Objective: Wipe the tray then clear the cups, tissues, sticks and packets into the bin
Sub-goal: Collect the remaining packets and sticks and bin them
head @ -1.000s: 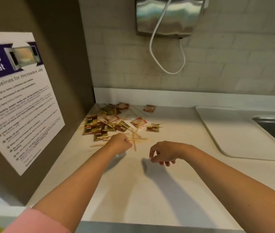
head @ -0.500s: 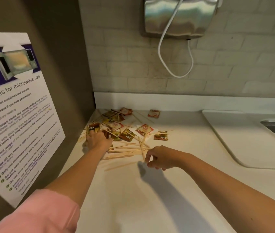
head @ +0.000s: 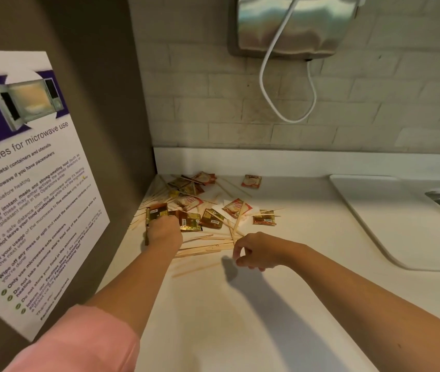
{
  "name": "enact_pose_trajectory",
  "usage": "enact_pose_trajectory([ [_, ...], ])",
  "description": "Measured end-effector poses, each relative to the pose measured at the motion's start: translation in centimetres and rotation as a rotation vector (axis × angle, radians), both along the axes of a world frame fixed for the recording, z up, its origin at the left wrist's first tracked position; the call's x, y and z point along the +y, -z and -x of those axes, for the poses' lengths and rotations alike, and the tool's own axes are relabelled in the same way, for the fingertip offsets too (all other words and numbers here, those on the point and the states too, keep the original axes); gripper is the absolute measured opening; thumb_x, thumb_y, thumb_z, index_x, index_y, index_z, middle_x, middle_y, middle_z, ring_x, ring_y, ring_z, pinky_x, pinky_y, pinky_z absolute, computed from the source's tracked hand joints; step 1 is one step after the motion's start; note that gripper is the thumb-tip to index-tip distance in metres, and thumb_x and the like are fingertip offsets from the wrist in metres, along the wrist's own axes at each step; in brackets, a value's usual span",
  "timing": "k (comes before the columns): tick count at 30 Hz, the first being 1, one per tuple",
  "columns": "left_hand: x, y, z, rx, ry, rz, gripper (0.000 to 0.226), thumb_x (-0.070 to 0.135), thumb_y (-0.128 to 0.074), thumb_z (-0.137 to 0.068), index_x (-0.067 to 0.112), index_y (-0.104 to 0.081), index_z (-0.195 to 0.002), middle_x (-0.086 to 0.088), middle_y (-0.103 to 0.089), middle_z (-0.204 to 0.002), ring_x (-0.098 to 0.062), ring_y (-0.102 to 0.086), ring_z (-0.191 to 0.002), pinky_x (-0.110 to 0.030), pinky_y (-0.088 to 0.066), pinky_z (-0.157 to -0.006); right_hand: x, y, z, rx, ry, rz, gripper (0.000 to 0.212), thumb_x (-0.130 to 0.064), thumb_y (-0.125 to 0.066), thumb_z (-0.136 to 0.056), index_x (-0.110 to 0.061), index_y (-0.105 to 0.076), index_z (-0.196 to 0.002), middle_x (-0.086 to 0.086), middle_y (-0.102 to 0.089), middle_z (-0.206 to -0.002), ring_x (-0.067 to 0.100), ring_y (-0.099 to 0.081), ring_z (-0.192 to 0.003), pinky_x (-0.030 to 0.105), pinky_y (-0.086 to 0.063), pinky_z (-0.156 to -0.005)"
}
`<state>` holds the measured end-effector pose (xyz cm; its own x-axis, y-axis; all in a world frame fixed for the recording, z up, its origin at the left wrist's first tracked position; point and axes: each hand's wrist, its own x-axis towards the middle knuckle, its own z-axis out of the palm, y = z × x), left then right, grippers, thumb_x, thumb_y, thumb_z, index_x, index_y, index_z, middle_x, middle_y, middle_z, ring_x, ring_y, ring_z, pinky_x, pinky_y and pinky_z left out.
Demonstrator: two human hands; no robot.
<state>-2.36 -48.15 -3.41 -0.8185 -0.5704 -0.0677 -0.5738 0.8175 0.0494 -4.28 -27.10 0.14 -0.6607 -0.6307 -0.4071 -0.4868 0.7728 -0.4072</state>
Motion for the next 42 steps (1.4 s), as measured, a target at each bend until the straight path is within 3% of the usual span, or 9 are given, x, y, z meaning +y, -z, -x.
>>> enact_pose_trajectory([
  [12, 0.4, -4.2, -1.1, 0.242, -0.116, -0.279, 0.021, 0.022, -0.058, -0.09, 0.009, -0.063, -0.105, -0.01, -0.062, -0.1, -0.026, -0.06, -0.091, -0.03, -0.045, -0.067, -1.5, 0.2, 0.4, 0.018, -0.018, 0.029, 0.024, -0.024, -0.054, -0.092, -0.017, -0.058, -0.114, 0.004, -0.06, -0.087, 0.011, -0.053, -0.061, 0.019, -0.043, -0.054],
  [15, 0.6, -5.2, -1.5, 0.38, -0.145, -0.422, 0.018, 0.011, -0.051, -0.091, 0.005, -0.061, -0.106, -0.009, -0.055, -0.091, -0.023, -0.058, -0.077, -0.031, -0.047, -0.063, -1.8, 0.3, 1.1, 0.092, -0.011, 0.066, 0.023, -0.022, -0.056, -0.091, -0.015, -0.062, -0.111, 0.005, -0.06, -0.097, 0.017, -0.055, -0.079, 0.021, -0.044, -0.062],
  [17, 0.5, -5.5, -1.6, 0.451, -0.134, -0.495, 0.024, 0.006, -0.047, -0.092, 0.006, -0.056, -0.114, -0.012, -0.057, -0.105, -0.025, -0.059, -0.088, -0.032, -0.044, -0.064, -2.0, 0.2, 1.8, 0.202, -0.024, 0.071, 0.022, -0.02, -0.055, -0.091, -0.014, -0.064, -0.109, 0.006, -0.06, -0.11, 0.02, -0.054, -0.096, 0.024, -0.043, -0.073],
  [21, -0.4, -5.7, -1.6, 0.618, -0.202, -0.829, 0.026, 0.004, -0.049, -0.092, 0.012, -0.051, -0.117, -0.012, -0.058, -0.119, -0.026, -0.061, -0.101, -0.034, -0.051, -0.071, -3.1, 0.8, 3.7, 0.297, 0.033, 0.122, 0.023, -0.013, -0.051, -0.091, -0.01, -0.067, -0.107, 0.006, -0.062, -0.113, 0.021, -0.055, -0.106, 0.027, -0.047, -0.082],
  [25, -0.7, -6.3, -2.3, 0.68, -0.32, -1.183, 0.026, 0.005, -0.053, -0.093, 0.015, -0.049, -0.116, -0.004, -0.06, -0.093, -0.016, -0.061, -0.073, -0.026, -0.051, -0.055, -4.9, 1.9, 5.7, 0.403, -0.029, 0.105, 0.026, -0.019, -0.055, -0.091, -0.012, -0.065, -0.114, 0.008, -0.06, -0.116, 0.025, -0.051, -0.114, 0.035, -0.045, -0.098],
  [28, -1.2, -6.0, -2.4, 0.708, -0.343, -1.292, 0.029, 0.005, -0.052, -0.093, 0.012, -0.051, -0.121, -0.008, -0.063, -0.099, -0.016, -0.06, -0.068, -0.023, -0.048, -0.042, -6.1, 2.5, 6.6, 0.475, -0.086, 0.086, 0.038, -0.022, -0.055, -0.091, -0.017, -0.054, -0.128, 0.007, -0.051, -0.128, 0.027, -0.041, -0.121, 0.035, -0.037, -0.1],
  [34, -1.2, -5.7, -2.5, 0.801, -0.37, -1.488, 0.031, 0.0, -0.046, -0.094, 0.022, -0.047, -0.116, -0.011, -0.053, -0.105, -0.023, -0.059, -0.083, -0.035, -0.051, -0.065, -7.1, 3.5, 7.7, 0.499, -0.232, -0.104, 0.051, -0.039, -0.042, -0.096, -0.022, -0.031, -0.142, 0.012, -0.043, -0.137, 0.031, -0.039, -0.125, 0.044, -0.033, -0.102],
  [38, -1.2, -5.8, -2.4, 0.787, -0.34, -1.573, 0.028, -0.002, -0.041, -0.095, 0.021, -0.052, -0.105, -0.01, -0.055, -0.099, -0.023, -0.058, -0.083, -0.033, -0.053, -0.059, -7.4, 3.1, 7.8, 0.573, -0.262, -0.133, 0.045, -0.037, -0.033, -0.097, -0.015, -0.04, -0.137, 0.014, -0.05, -0.129, 0.031, -0.044, -0.12, 0.041, -0.037, -0.098],
  [42, -1.3, -5.4, -1.8, 0.8, -0.364, -1.665, 0.034, -0.005, -0.036, -0.096, 0.018, -0.06, -0.091, -0.014, -0.058, -0.099, -0.025, -0.057, -0.084, -0.033, -0.047, -0.066, -7.6, 1.9, 8.1, 0.56, -0.261, -0.115, 0.035, -0.016, -0.038, -0.097, -0.006, -0.048, -0.129, 0.016, -0.053, -0.129, 0.03, -0.05, -0.119, 0.038, -0.042, -0.094],
])
